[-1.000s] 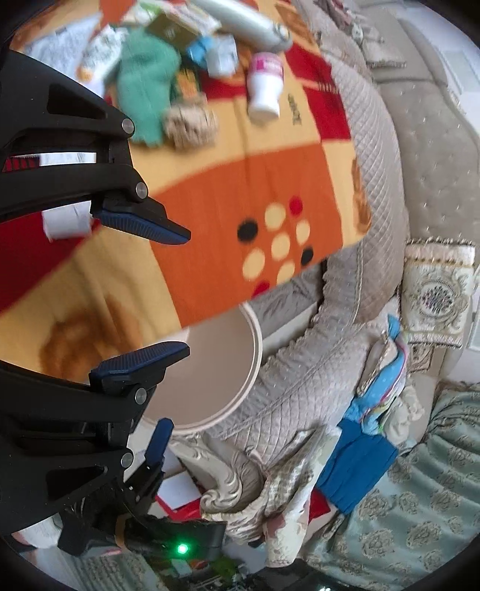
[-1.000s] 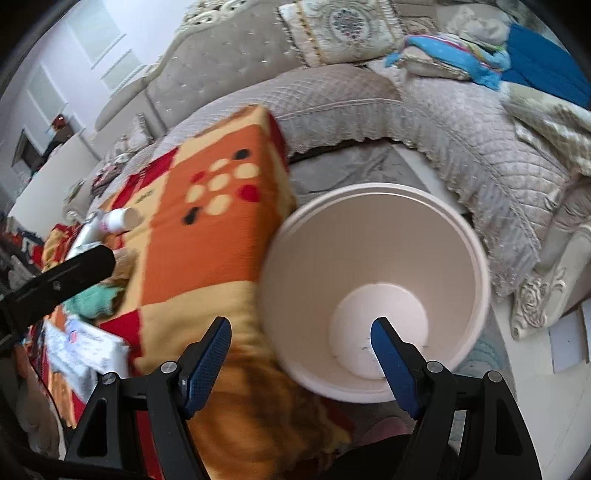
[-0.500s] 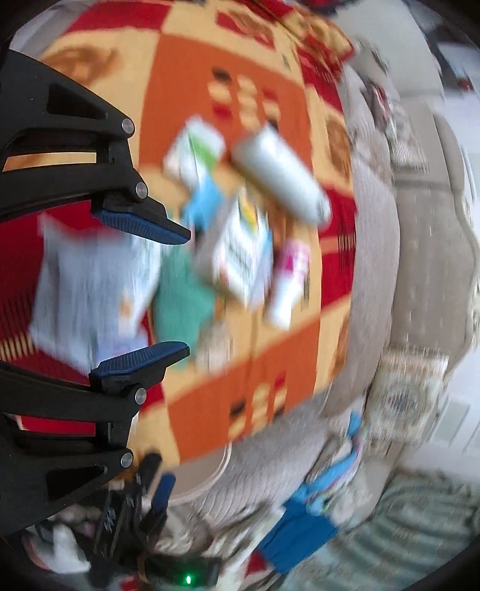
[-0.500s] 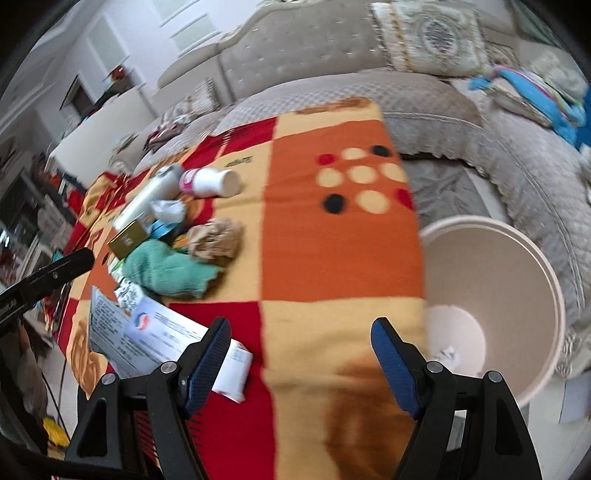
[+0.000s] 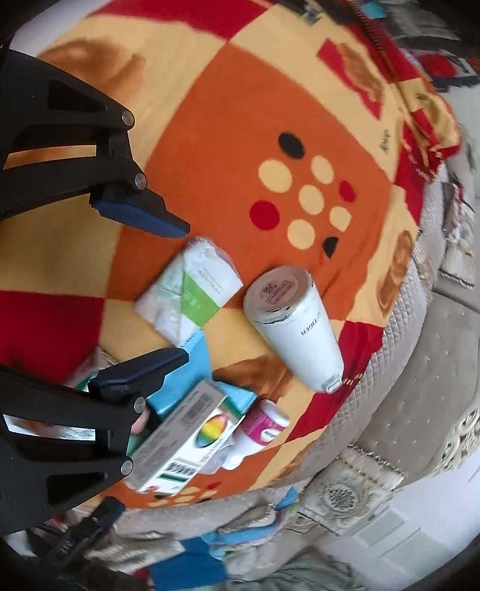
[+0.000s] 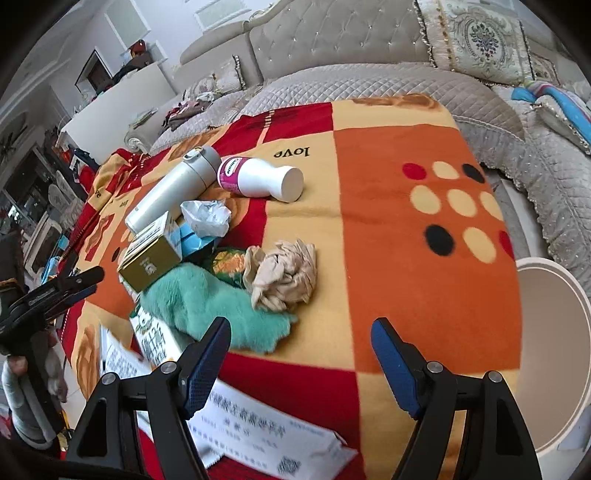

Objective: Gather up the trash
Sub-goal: 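Grasp white-green wrapper with left tool while right tool grasps beige crumpled paper, then carry wrapper and paper over the white bin and open both tools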

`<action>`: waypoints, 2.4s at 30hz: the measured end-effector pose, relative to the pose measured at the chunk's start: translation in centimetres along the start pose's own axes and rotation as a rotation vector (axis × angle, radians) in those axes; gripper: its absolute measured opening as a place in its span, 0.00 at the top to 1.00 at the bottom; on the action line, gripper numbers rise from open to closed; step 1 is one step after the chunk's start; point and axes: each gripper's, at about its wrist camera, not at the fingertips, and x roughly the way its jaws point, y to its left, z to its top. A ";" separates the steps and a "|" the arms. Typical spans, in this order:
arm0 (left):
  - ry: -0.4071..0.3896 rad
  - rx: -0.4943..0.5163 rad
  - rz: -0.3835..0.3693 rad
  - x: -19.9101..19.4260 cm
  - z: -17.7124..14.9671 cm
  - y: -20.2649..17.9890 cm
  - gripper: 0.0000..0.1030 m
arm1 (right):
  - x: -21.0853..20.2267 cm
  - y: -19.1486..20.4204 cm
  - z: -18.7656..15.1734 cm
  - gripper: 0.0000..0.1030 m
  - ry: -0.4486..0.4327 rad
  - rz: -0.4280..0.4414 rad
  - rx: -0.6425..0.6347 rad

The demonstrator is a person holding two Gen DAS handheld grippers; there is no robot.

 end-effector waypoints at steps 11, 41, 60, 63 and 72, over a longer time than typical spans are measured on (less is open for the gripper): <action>0.018 -0.113 0.063 4.8 1.7 0.0 0.41 | 2.2 -0.4 2.0 0.26 0.029 0.024 0.022; -0.056 0.111 -0.029 -4.5 -0.7 -1.1 0.68 | -2.1 -0.4 -0.3 0.74 -0.040 0.114 0.010; -0.095 0.381 -0.163 -9.2 -5.6 -13.4 0.68 | -7.2 -1.7 -3.8 0.74 -0.113 0.072 0.021; -0.082 0.424 -0.183 -8.9 -6.5 -15.9 0.68 | -8.1 -2.9 -4.4 0.74 -0.124 0.051 0.038; -0.032 0.555 -0.230 -6.8 -9.6 -23.6 0.68 | -11.0 -7.9 -5.9 0.74 -0.152 -0.047 0.103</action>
